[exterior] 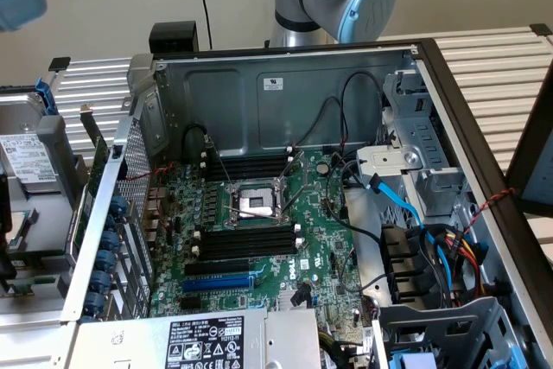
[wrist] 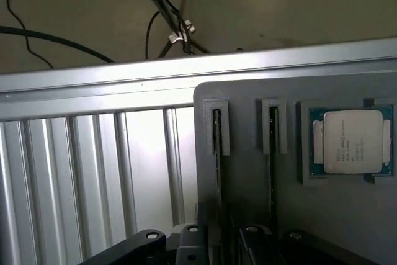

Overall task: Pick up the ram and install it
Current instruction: 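Pick up the ram and move it above insertion slot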

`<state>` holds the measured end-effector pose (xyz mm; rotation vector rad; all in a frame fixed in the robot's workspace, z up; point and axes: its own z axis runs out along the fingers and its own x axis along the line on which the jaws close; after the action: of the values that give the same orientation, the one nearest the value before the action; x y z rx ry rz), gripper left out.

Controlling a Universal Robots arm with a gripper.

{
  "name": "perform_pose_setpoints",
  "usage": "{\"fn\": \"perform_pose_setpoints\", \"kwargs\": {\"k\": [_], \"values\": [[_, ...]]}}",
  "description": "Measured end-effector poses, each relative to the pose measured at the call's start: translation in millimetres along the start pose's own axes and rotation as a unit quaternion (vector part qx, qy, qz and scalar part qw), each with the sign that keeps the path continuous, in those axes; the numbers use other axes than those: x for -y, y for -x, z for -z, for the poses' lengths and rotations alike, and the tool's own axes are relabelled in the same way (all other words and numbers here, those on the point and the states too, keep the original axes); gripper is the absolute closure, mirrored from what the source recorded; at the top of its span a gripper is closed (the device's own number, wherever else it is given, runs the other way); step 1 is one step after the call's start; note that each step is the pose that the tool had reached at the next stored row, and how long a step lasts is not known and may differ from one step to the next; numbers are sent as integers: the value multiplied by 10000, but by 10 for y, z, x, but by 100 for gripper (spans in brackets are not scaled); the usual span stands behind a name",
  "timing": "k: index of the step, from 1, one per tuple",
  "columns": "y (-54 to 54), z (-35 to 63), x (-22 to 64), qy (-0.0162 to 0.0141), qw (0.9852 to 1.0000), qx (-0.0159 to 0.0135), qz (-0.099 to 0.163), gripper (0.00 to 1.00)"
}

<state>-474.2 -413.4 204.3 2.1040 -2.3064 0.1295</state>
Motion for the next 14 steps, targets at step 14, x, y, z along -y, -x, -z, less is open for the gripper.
{"fn": "perform_pose_setpoints", "kwargs": {"k": [14], "values": [[54, -15, -1, -1, 10000, 1, 2, 73]]}}
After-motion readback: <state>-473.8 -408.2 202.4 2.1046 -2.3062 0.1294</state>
